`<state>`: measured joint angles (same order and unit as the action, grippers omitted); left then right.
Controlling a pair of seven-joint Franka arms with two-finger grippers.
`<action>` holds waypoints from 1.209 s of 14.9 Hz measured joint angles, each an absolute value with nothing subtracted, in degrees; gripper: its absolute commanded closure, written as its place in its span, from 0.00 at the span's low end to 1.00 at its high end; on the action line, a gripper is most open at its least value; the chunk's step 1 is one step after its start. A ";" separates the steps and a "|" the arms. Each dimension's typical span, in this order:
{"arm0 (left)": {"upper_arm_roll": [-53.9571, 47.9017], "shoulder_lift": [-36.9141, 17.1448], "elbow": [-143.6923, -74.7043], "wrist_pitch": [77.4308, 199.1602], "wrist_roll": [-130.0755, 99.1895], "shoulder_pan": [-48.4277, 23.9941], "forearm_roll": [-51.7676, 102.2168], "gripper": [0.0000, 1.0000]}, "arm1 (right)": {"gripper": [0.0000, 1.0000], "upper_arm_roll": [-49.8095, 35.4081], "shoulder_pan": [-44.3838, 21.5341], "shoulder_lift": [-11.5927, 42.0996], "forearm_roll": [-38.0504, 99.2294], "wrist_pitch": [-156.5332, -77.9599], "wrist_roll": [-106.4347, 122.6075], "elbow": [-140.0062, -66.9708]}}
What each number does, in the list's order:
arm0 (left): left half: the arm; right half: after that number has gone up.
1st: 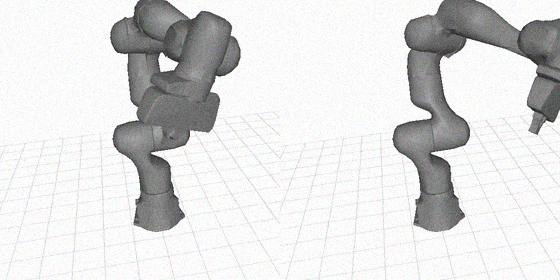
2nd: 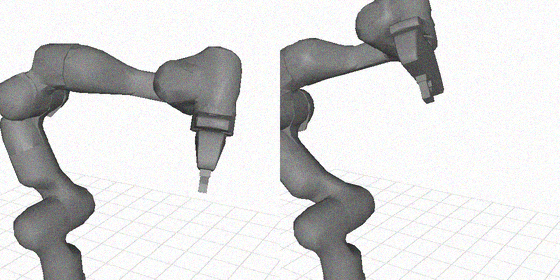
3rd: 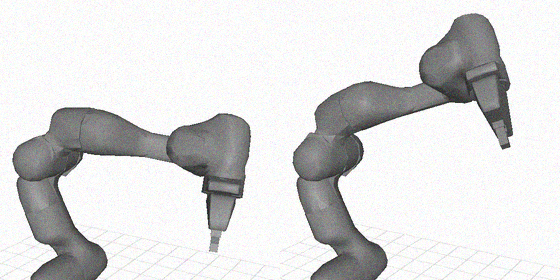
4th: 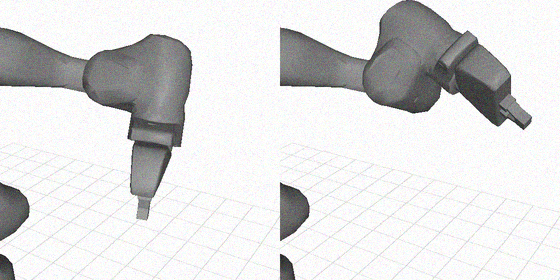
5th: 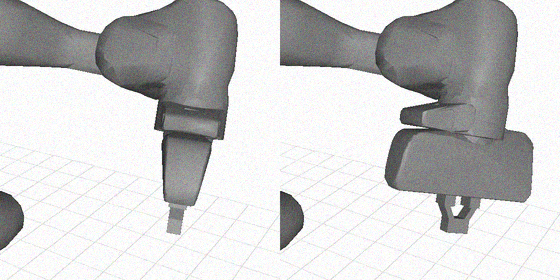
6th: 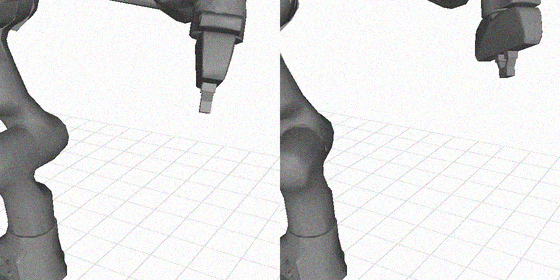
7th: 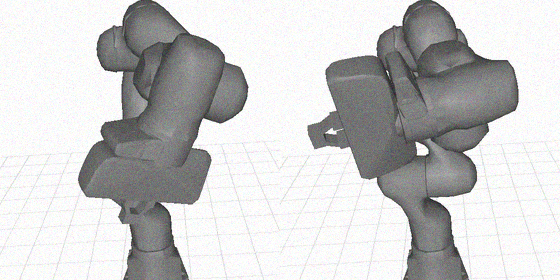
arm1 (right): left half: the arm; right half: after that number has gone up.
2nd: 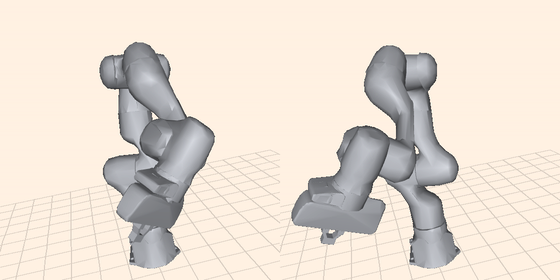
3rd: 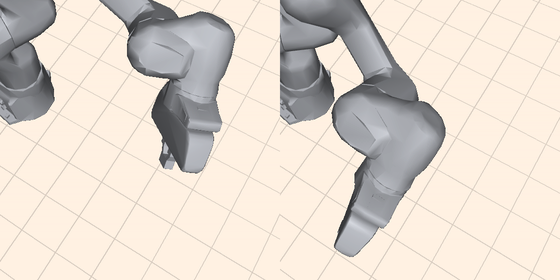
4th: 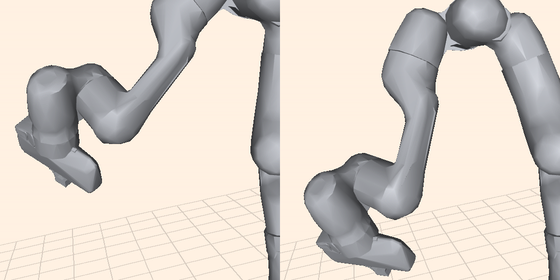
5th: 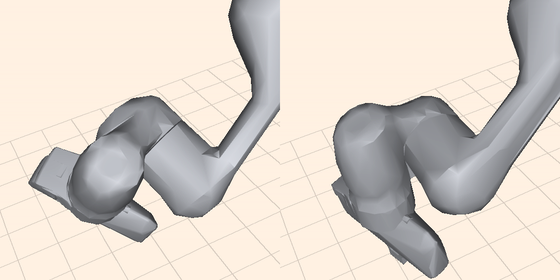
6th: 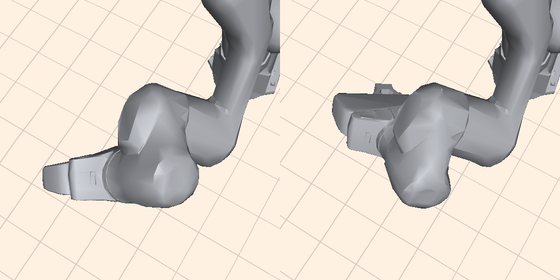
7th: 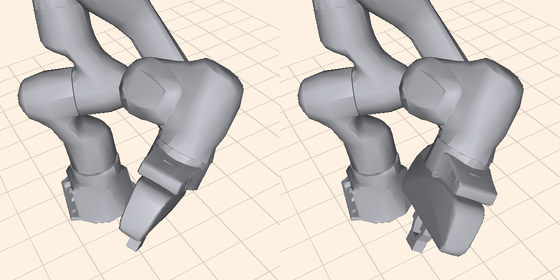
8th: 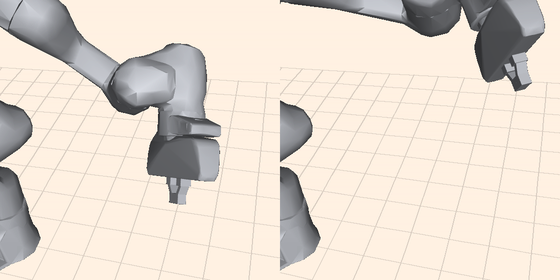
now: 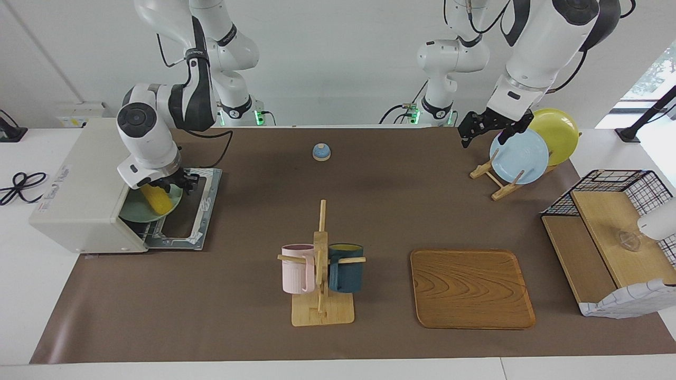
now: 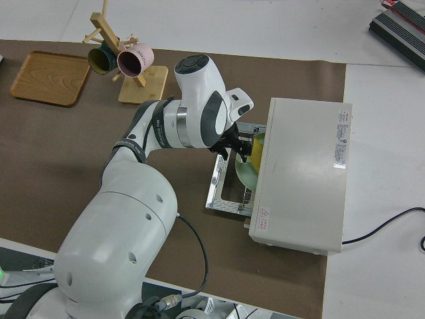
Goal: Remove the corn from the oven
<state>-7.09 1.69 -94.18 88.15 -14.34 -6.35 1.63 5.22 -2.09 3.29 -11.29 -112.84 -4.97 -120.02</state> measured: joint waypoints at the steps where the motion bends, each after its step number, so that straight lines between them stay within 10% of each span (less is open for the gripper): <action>1: -7.09 1.69 -94.18 88.15 -14.34 -6.35 1.63 0.00 | 0.47 5.22 -2.09 3.28 -11.29 -113.17 -4.97 -120.44; 4: -7.09 1.69 -94.18 88.15 -14.34 -6.35 1.63 0.00 | 0.51 5.23 -1.58 3.01 -11.30 -115.28 -4.46 -122.09; 7: -7.09 1.69 -94.18 88.15 -14.34 -6.35 1.63 0.00 | 1.00 5.23 -0.74 2.57 -11.31 -117.06 -0.83 -123.67; 18: -7.09 1.69 -94.18 88.15 -14.34 -6.35 1.63 0.00 | 1.00 4.21 -13.49 2.44 -11.41 -111.73 -6.81 -117.52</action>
<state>-7.09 1.69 -94.18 88.15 -14.34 -6.35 1.63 4.21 -13.49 2.44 -11.41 -111.73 -6.81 -117.52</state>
